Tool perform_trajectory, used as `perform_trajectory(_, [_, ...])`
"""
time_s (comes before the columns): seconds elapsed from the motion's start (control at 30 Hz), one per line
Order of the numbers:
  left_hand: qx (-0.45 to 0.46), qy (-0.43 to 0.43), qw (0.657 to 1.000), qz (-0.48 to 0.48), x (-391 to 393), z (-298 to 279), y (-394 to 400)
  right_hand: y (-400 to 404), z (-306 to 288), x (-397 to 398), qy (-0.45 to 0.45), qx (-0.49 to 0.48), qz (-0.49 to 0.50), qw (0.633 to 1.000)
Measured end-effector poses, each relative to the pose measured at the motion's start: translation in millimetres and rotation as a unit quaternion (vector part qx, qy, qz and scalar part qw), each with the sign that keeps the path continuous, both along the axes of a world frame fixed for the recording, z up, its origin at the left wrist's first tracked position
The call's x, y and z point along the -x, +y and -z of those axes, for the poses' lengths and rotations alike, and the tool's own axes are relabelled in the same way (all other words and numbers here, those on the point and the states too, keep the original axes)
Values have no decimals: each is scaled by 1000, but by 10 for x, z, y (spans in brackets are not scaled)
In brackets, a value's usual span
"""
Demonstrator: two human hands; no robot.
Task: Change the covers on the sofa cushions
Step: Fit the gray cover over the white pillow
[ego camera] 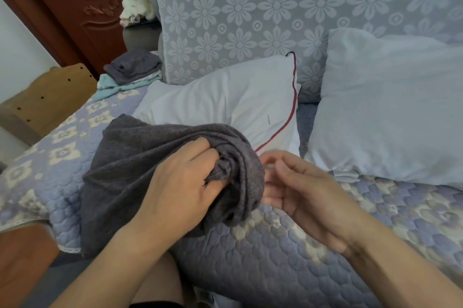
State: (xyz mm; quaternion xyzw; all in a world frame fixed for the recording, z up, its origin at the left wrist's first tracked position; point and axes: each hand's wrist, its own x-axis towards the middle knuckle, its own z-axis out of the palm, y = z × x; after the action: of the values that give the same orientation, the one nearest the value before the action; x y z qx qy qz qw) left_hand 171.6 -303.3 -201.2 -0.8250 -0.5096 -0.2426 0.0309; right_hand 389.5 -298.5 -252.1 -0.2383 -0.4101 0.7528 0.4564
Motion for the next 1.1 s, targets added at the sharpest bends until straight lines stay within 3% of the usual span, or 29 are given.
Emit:
perform_trajectory(0.17, [37, -40, 998, 11, -38, 134, -92, -56, -9, 88, -188, -147, 84, 967])
perform_trajectory(0.3, [57, -71, 996, 13, -68, 204, -131, -131, -40, 130, -241, -183, 92, 949])
perform_trajectory(0.37, [63, -62, 996, 28, -109, 261, -174, -111, -71, 131, -257, -163, 76, 950])
perform_trajectory(0.5, [76, -42, 995, 42, -142, 374, -256, -6, -87, 34, -225, -28, 6, 974])
perform_trajectory(0.6, [77, -37, 996, 26, -174, 412, -255, 29, -63, -19, -314, -44, -25, 948])
perform_trajectory(0.63, [81, -38, 996, 28, -189, 423, -263, 31, -68, -29, -317, -38, -42, 947])
perform_trajectory(0.77, [82, -15, 996, 42, -184, 431, -305, 27, -78, -75, -176, 64, -124, 974])
perform_trajectory(0.9, [54, 52, 994, 79, -155, 426, -308, 59, -17, -36, -61, 166, -179, 968])
perform_trajectory(0.97, [50, 16, 995, 82, -61, 401, -281, 120, -30, -93, -3, 186, -185, 965])
perform_trajectory(1.03, [53, -43, 995, 75, 71, 316, -254, 193, -77, -192, -16, 169, -148, 974])
perform_trajectory(1.1, [29, -13, 996, 88, 112, 231, -279, 217, -150, -232, -112, 132, -76, 982])
